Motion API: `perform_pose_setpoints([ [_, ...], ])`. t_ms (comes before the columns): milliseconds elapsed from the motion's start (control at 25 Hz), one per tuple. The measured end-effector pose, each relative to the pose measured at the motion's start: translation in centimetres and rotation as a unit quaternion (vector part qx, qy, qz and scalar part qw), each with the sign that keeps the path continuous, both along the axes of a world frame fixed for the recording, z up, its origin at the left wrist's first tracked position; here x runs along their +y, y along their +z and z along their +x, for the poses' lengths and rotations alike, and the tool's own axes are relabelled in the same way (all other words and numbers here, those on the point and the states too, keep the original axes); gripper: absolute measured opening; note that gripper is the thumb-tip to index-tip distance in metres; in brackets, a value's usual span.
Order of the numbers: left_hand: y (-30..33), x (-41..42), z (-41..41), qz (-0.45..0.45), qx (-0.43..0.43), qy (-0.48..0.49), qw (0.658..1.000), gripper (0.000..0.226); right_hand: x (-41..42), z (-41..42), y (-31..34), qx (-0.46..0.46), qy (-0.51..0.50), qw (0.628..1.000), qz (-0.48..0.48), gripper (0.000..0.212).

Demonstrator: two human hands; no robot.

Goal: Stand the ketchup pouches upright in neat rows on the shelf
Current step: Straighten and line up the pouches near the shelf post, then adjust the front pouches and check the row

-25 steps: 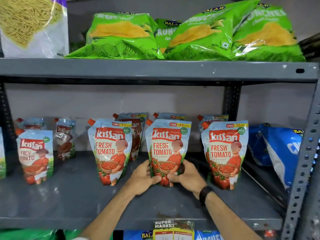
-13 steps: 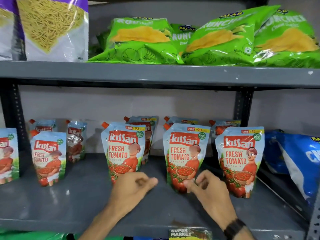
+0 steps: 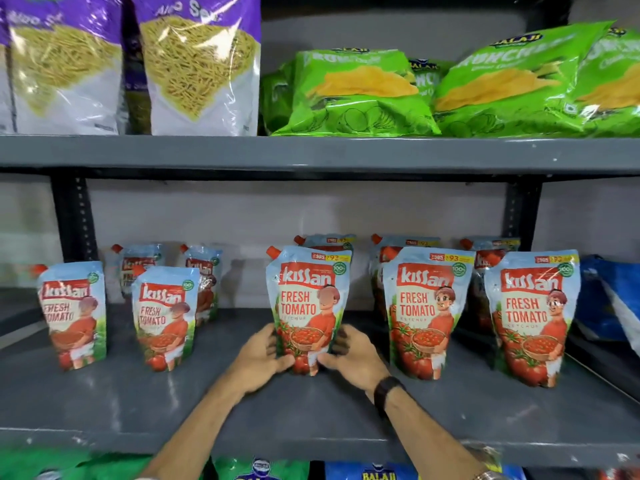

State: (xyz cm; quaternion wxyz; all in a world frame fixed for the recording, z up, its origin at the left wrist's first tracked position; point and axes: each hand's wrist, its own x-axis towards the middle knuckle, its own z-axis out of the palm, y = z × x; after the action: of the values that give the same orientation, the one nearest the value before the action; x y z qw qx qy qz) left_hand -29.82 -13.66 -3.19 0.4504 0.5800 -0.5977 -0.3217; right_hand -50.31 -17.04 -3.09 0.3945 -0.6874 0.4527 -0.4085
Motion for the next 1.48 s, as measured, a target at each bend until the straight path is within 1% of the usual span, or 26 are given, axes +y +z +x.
perform_pose_setpoints([
  [160,0.0,-0.4,-0.1,0.007,-0.028,0.01,1.0,0.065,0.5,0.7,-0.2,-0.011,-0.041,0.999,-0.014,0.04],
  [240,0.2,-0.5,-0.6,0.009,-0.033,0.011,0.999,0.065,0.6,0.5,-0.2,-0.012,-0.057,0.998,-0.014,0.037],
  [520,0.1,-0.6,-3.7,0.007,-0.042,0.002,0.999,0.065,0.0,-2.2,-0.1,-0.003,-0.082,0.997,-0.007,0.039],
  [840,-0.1,-0.6,-3.7,0.0,-0.049,0.029,0.998,0.06,-0.1,-1.6,-0.6,0.005,-0.092,0.996,-0.008,0.041],
  [1040,-0.1,-0.2,-3.2,0.013,-0.051,-0.004,0.999,0.065,0.9,-2.0,-0.1,0.025,-0.081,0.996,0.01,0.041],
  [1120,0.0,0.5,-2.7,0.013,-0.07,-0.02,0.997,0.064,2.3,-2.5,0.3,0.034,-0.122,0.992,-0.004,0.038],
  [1160,0.2,1.1,-2.2,0.005,-0.095,-0.019,0.995,0.06,3.3,-2.9,0.8,0.032,-0.144,0.989,-0.018,0.036],
  [1200,0.4,1.9,-1.4,-0.009,-0.123,-0.013,0.992,0.053,4.3,-2.9,1.4,0.033,-0.146,0.988,-0.027,0.033],
  [1240,0.7,2.8,-0.6,-0.025,-0.145,-0.006,0.989,0.047,5.2,-2.9,1.9,0.035,-0.125,0.991,-0.028,0.032],
  [1320,1.1,4.8,1.4,-0.064,-0.159,0.02,0.985,0.04,6.7,-1.7,2.9,0.027,-0.043,0.999,-0.009,0.036],
  [1400,1.6,6.8,4.7,-0.1,-0.13,0.056,0.985,0.024,7.7,1.0,3.5,0.016,0.03,0.999,0.009,0.031],
  [1480,1.8,8.6,9.1,-0.108,-0.108,0.102,0.983,0.018,7.9,5.2,3.3,0.028,0.076,0.997,-0.003,0.021],
])
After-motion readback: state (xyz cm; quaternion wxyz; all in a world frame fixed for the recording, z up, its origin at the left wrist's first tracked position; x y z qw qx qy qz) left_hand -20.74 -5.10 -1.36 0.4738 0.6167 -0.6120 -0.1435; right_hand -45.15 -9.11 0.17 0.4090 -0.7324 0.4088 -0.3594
